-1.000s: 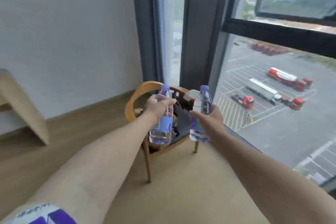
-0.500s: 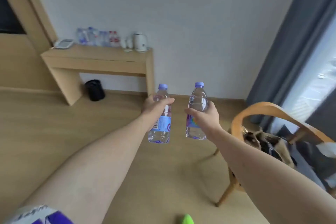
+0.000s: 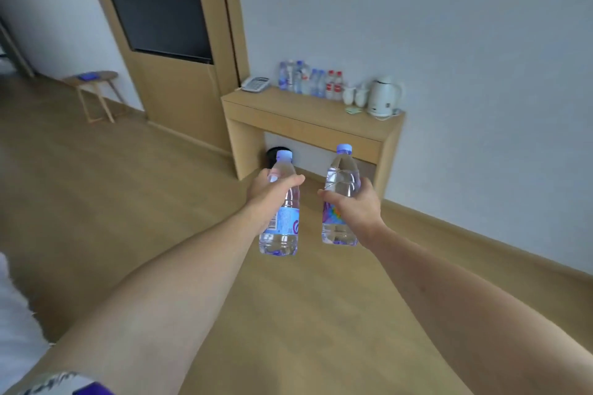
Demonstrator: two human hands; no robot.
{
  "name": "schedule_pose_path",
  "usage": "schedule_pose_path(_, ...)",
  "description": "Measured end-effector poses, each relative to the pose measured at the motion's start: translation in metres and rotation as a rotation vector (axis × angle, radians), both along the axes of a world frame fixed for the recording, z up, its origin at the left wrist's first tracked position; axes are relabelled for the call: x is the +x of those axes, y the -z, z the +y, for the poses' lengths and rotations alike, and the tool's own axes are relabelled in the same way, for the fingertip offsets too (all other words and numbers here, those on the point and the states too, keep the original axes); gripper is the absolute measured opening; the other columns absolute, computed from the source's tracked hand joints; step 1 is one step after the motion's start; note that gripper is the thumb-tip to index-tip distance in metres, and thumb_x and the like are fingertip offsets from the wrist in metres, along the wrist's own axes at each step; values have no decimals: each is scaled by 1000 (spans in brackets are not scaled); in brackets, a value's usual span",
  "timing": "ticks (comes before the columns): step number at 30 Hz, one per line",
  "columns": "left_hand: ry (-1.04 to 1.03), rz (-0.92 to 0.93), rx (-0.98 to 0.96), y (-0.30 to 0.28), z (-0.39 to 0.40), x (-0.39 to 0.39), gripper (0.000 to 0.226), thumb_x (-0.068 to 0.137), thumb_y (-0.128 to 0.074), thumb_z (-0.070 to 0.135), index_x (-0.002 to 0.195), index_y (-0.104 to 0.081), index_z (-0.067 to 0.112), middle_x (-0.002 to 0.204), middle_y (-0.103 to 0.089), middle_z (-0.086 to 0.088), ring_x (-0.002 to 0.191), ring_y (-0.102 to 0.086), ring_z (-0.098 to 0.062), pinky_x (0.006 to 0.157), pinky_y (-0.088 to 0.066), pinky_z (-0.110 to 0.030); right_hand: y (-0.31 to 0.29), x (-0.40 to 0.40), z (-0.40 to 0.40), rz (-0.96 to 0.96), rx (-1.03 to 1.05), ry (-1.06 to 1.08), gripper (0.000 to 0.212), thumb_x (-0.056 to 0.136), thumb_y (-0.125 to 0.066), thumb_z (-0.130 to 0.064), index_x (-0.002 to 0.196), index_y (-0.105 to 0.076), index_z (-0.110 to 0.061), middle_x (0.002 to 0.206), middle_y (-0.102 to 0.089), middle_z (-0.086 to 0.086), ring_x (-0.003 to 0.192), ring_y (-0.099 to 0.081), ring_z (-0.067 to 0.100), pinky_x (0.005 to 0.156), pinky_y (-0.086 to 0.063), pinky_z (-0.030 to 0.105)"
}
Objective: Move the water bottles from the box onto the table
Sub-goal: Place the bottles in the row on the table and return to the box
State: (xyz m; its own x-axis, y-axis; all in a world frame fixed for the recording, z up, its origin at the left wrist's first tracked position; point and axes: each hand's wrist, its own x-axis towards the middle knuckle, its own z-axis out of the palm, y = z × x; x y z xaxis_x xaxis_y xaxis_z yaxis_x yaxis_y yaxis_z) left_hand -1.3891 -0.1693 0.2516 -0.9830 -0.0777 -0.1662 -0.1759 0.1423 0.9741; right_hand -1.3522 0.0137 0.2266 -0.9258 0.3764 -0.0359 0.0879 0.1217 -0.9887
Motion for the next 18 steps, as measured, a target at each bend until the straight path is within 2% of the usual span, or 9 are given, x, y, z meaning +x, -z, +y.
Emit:
schedule_pose_path(3, -53, 0, 4, -1, -12, -46, 57, 54, -86, 54, 98, -63, 25, 94, -76, -4, 78, -76, -23, 76, -62, -40, -6, -58, -12, -1, 3, -39, 61, 53, -88, -50, 100, -54, -35, 98, -69, -9, 82, -70, 9, 70, -57, 30)
schedule_pose_path(7, -94, 5, -3, 5, -30, -107, 53, 57, -85, 54, 97, -63, 27, 103, -73, -2, 92, -73, -25, 89, -58, -47, -2, -128, -33, -22, 29, -95, 69, 55, -88, -52, 111, -54, -29, 100, -67, -8, 84, -69, 9, 68, -55, 28)
schedule_pose_path(13, -104, -12, -4, 30, -62, -224, 52, 55, -84, 57, 93, -62, 29, 99, -74, -2, 87, -74, -23, 84, -60, -44, 19, -245, -71, -54, 59, -122, 66, 54, -88, -54, 105, -52, -33, 100, -67, -8, 85, -69, 10, 67, -55, 29)
schedule_pose_path(18, -65, -21, 6, 43, -95, -346, 55, 54, -83, 61, 95, -63, 30, 96, -75, 2, 84, -74, -20, 83, -61, -43, 27, -362, -107, -68, 68, -75, 68, 54, -88, -56, 108, -55, -30, 99, -69, -7, 85, -70, 12, 75, -59, 36)
